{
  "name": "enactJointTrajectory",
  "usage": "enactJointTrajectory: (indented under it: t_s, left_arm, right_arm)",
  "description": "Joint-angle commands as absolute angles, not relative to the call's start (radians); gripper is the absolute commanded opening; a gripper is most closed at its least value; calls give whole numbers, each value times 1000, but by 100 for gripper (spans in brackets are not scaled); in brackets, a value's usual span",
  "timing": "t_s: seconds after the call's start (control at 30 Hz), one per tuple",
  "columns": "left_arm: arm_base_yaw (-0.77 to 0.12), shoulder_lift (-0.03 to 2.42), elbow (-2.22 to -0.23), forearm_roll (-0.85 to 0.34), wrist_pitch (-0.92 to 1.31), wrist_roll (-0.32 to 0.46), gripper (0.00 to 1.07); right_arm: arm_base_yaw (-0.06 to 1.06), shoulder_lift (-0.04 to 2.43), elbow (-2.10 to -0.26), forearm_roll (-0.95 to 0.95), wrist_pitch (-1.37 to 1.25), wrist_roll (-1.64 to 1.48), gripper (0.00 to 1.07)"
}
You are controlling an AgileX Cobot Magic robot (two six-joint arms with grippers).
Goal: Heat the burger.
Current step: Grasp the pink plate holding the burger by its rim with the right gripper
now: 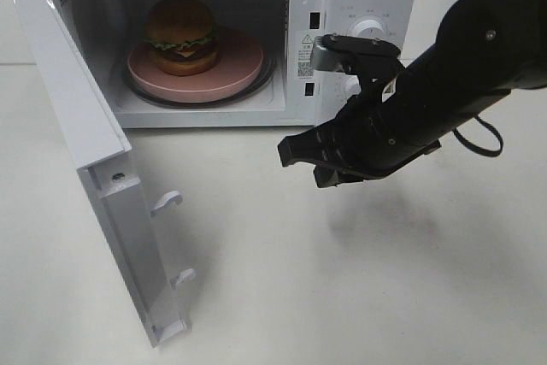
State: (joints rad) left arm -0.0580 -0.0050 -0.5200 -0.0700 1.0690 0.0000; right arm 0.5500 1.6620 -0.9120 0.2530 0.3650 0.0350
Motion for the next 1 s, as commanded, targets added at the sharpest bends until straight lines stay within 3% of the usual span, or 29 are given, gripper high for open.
enactJointTrajectory:
  t_s: [0.03,0.23,0.67,1.0]
  left_arm:
    - [-55,-11,-516,-69,1067,0,98]
    - [-55,-11,-516,-69,1067,0,98]
    - [-55,-11,-516,-69,1067,0,98]
    - [-55,-11,-516,-69,1067,0,98]
  right_arm:
    - [547,1653,-968,143,500,-74,7]
    - [547,1653,-1067,74,738,-459,8]
    - [547,1653,-1126,32,784,-1156,11]
    - [547,1653,-1126,-132,775,-1268,18]
